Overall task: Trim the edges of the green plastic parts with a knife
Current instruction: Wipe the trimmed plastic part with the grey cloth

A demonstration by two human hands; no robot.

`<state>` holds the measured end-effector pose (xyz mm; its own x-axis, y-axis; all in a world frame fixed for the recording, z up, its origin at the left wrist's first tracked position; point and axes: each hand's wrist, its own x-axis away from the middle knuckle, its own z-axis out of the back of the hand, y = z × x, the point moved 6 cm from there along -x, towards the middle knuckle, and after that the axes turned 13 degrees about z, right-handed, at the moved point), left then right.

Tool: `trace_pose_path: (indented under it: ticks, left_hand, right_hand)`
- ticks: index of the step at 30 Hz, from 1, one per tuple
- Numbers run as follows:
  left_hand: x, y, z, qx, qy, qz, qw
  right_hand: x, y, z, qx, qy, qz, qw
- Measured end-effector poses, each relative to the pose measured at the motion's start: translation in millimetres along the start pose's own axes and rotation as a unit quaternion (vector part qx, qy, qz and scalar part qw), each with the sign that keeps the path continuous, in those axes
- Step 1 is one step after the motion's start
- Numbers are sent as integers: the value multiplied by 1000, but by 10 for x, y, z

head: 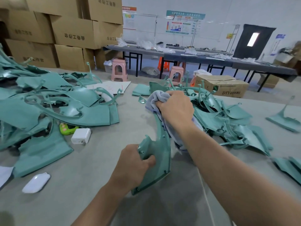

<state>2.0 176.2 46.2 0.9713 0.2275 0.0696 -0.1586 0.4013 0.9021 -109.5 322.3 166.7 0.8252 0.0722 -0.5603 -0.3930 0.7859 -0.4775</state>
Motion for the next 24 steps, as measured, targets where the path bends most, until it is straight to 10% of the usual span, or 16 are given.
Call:
trace_pose_path:
  ticks: [11,24]
  left_hand:
    - [-110,-116,58,44,56,42,997]
    - [-206,-301,9,154,33,121,980]
  right_hand:
    - [742,410,-251,-41,-38,-39,998]
    - [1413,-72,-83,97,-133,105,981]
